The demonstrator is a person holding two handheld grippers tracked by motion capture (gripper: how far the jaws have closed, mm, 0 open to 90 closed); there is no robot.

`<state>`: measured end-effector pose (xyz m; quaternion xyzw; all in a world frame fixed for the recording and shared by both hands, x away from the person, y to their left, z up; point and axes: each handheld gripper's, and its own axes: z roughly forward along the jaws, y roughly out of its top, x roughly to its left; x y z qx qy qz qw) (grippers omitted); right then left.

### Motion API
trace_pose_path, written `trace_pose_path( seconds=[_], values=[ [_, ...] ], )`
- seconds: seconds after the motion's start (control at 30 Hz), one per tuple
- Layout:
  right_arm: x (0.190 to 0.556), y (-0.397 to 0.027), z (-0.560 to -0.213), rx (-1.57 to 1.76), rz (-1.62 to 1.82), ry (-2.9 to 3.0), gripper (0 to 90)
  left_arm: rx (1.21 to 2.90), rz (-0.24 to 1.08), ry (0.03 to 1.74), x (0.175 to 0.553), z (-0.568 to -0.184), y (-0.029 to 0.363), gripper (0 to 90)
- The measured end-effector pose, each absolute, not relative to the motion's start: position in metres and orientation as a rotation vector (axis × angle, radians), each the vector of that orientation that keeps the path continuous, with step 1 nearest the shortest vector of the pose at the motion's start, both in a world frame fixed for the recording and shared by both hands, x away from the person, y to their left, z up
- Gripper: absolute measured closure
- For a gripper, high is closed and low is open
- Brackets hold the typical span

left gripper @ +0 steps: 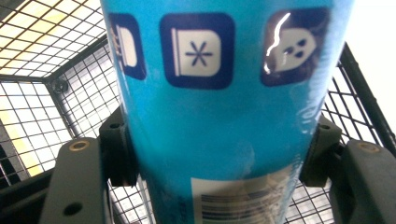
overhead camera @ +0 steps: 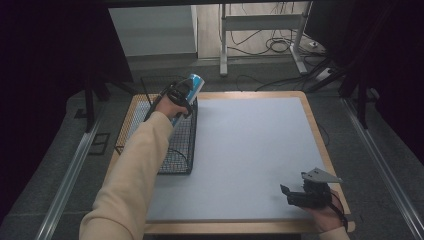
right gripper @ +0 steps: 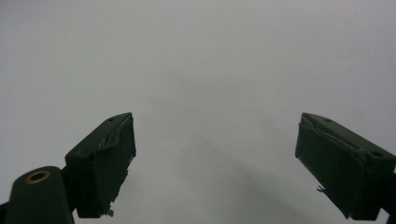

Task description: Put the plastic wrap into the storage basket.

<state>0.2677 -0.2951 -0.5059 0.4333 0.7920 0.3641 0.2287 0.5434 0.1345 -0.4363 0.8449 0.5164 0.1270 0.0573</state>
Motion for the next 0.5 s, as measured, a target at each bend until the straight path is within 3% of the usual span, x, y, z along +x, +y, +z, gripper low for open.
trace_pose_path(
  seconds=[0.5],
  values=[
    [0.266,-0.293,-0.505,1.184,1.001,2.179,12.4,2.408,0.402,1.530,0.515,-0.403,0.150,17.6]
  ],
)
